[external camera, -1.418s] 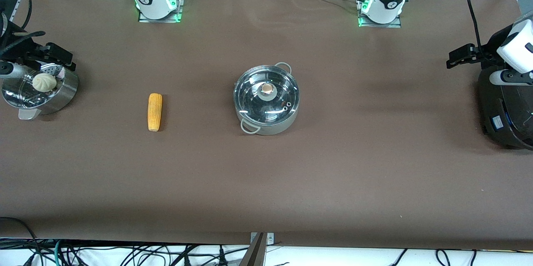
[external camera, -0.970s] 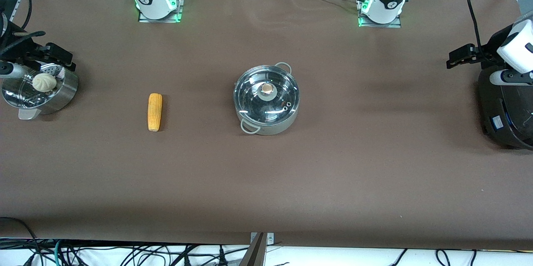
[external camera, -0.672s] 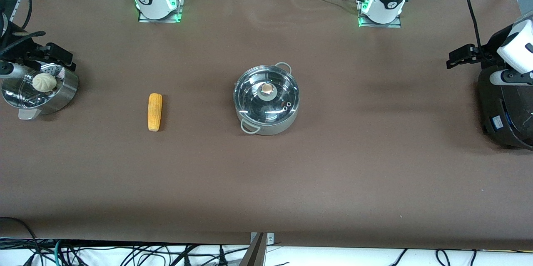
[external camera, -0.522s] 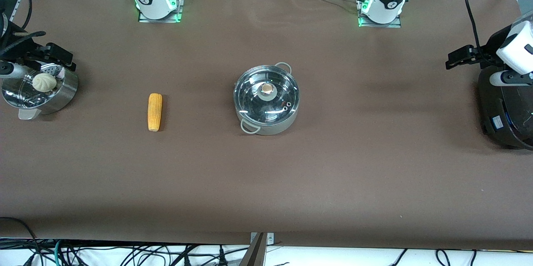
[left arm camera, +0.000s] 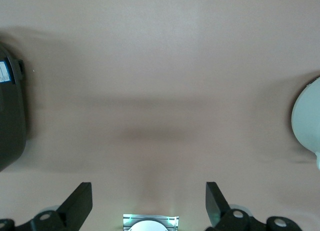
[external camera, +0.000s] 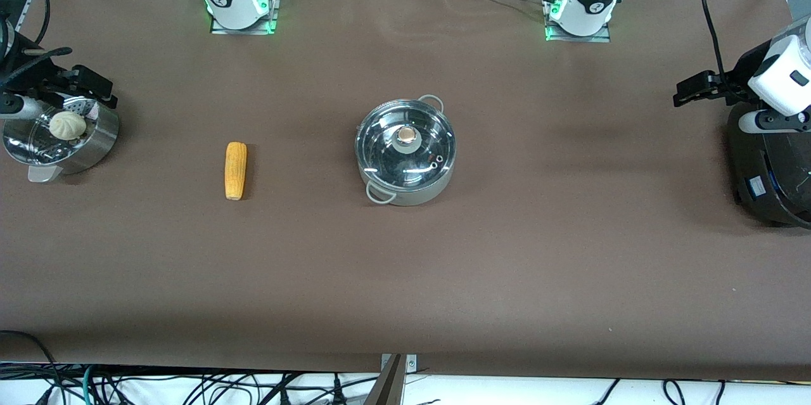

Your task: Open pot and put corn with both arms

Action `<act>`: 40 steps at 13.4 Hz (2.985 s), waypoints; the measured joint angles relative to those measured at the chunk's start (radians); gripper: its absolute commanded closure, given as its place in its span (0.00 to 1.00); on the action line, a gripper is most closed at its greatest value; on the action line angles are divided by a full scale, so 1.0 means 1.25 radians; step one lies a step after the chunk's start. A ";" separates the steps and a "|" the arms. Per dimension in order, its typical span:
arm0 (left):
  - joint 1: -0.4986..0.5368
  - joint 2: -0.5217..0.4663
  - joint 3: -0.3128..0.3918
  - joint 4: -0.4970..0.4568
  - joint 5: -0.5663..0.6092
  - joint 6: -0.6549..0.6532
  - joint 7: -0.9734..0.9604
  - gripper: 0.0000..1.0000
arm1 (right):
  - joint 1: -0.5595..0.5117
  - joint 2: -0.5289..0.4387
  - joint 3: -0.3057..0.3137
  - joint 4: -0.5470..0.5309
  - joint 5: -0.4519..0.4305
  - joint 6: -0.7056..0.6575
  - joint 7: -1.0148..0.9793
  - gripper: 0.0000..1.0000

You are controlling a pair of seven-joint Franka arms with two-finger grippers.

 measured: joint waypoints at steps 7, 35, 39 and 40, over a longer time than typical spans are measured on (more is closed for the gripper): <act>0.000 0.003 -0.005 0.000 0.000 0.001 0.000 0.00 | 0.000 0.003 0.001 0.001 0.000 -0.001 0.000 0.00; -0.580 0.444 -0.026 0.135 -0.126 0.454 -0.670 0.00 | 0.129 0.306 0.010 -0.387 -0.001 0.654 0.058 0.01; -0.603 0.445 -0.023 0.135 -0.118 0.454 -0.691 0.28 | 0.134 0.343 0.010 -0.388 -0.002 0.677 0.063 0.71; -0.604 0.445 -0.022 0.135 -0.118 0.454 -0.691 0.37 | 0.135 0.346 0.010 -0.388 -0.003 0.677 0.063 0.84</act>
